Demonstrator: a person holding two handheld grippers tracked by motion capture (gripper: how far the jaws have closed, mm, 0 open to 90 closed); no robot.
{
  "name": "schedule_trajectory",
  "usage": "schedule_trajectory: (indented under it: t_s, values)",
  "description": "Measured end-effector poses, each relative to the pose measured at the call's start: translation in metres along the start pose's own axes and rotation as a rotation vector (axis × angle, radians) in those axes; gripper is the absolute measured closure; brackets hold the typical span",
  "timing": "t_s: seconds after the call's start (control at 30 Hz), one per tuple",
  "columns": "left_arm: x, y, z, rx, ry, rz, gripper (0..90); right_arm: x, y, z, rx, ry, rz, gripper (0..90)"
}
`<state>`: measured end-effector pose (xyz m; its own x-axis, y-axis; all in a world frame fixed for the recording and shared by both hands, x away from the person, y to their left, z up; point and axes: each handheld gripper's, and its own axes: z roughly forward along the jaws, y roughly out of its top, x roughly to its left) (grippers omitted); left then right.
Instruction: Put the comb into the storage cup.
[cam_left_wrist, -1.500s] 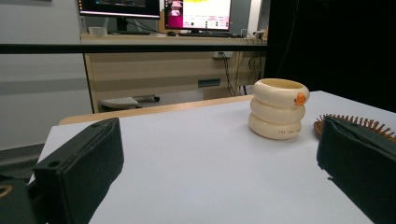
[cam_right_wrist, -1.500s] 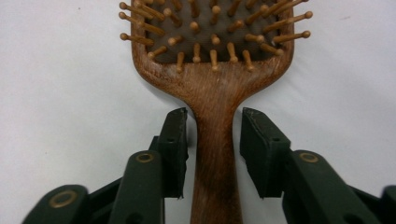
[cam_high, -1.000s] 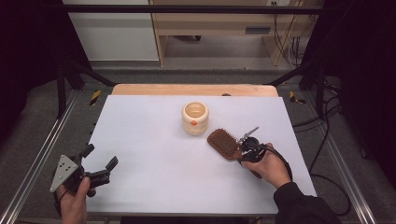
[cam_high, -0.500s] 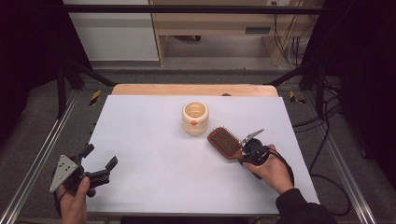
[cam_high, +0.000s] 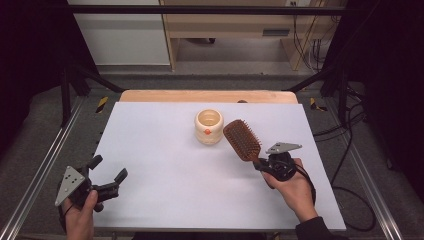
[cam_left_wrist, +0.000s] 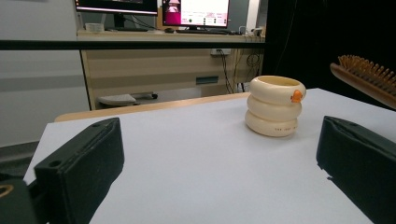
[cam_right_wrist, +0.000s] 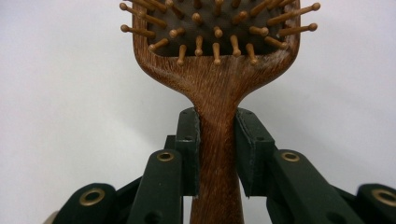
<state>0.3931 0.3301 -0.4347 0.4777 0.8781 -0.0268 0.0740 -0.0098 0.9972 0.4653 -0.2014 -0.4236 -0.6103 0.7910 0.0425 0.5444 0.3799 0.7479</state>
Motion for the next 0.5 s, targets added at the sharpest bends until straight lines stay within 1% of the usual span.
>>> schedule_trajectory:
  t_s: [0.03,0.07,0.1,0.17,0.2,0.23,0.27,0.37,0.47,0.5]
  values:
    - [0.000,0.000,0.000,0.002,-0.001,-0.003,1.0,0.003,0.002,0.001,-0.045,-0.007,-0.003,73.2]
    - [0.000,0.000,0.000,0.002,-0.001,-0.003,1.0,0.003,0.002,0.001,-0.045,-0.007,-0.003,73.2]
    - [-0.001,0.000,0.000,0.001,-0.001,-0.005,1.0,0.004,0.003,0.001,-0.062,-0.004,0.000,73.2]
    - [-0.002,0.000,0.000,0.001,-0.004,-0.010,1.0,0.010,0.004,0.003,-0.116,0.007,0.003,73.2]
    - [-0.002,0.000,0.000,0.001,-0.006,-0.011,1.1,0.012,0.004,0.004,-0.131,0.006,-0.003,73.2]
    - [-0.003,0.000,0.001,0.003,-0.009,-0.014,1.1,0.012,0.004,0.004,-0.131,0.006,-0.003,73.2]
    - [-0.003,-0.001,0.001,0.011,-0.011,-0.014,1.1,0.015,0.004,0.005,-0.149,0.011,-0.005,73.2]
    - [-0.003,-0.001,0.002,0.013,-0.012,-0.017,1.2,0.019,0.005,0.004,-0.175,0.011,-0.016,73.2]
    - [-0.003,0.000,0.002,0.011,-0.012,-0.025,1.3,0.021,0.004,0.005,-0.201,0.017,-0.012,73.2]
    - [-0.003,0.000,0.002,0.009,-0.011,-0.026,1.3,0.021,0.004,0.005,-0.201,0.017,-0.012,73.2]
